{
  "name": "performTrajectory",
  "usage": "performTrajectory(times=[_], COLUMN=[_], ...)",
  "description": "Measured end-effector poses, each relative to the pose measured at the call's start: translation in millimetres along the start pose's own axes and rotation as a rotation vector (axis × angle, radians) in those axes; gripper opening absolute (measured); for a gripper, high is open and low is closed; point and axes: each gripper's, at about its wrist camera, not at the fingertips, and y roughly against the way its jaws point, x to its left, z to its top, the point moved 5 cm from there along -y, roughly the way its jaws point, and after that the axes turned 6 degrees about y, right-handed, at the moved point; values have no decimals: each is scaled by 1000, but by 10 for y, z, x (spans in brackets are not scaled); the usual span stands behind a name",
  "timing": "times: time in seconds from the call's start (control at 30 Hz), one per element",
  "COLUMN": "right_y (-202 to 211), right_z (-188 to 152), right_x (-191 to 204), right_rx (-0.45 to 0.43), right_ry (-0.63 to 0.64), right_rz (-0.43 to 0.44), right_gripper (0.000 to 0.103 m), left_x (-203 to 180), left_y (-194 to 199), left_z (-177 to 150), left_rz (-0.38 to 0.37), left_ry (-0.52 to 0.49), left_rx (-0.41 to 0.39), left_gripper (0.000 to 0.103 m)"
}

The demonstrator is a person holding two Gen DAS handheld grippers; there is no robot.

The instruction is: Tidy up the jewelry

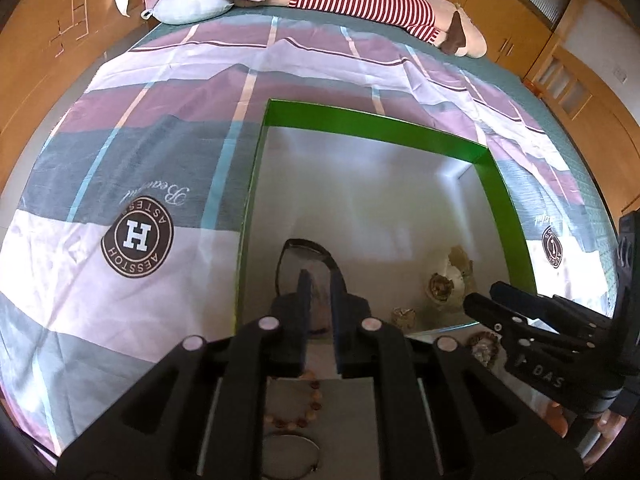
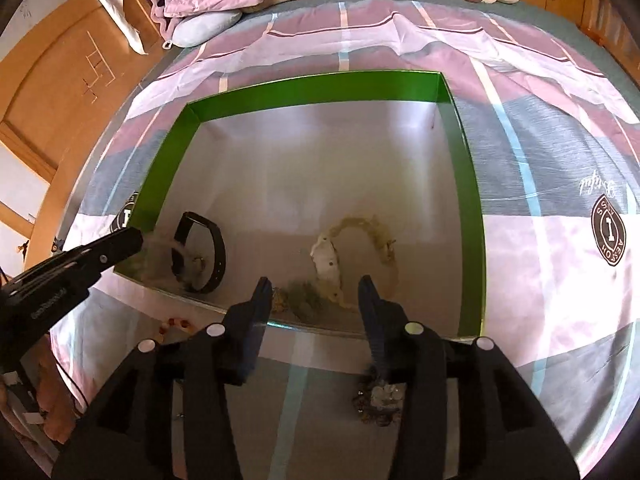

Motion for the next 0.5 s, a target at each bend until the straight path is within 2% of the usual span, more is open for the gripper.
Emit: performTrajectory(times=[0.1, 0.23, 0.33, 0.37, 0.43, 0.47, 0.5], right_y=[91, 252, 396, 428, 414, 372, 287], right_z=[-21, -95, -221, -261, -354, -390, -431], right_x=[7, 70, 175, 195, 163, 113, 5], right_rx=[-7, -11, 19, 29, 62, 80, 110], right_ry=[-3, 28, 87, 111, 156, 153, 121], right_rz=[21, 67, 167, 165, 100, 73, 47], right_gripper=[45, 45, 45, 45, 45, 44, 39], left_x=[-19, -36, -38, -29, -6, 9, 26], left_y=[29, 92, 211, 259, 356, 379, 378], left_z=[-19, -67, -151, -189, -288, -351, -393], left_rz=[2, -5, -39, -45, -50, -36, -19], left_ry=[-4, -12, -32, -43, -79, -104, -116], left_rx=[-3, -4, -5, -4, 5, 24, 39], left_gripper=[9, 17, 20, 20, 22, 23, 24])
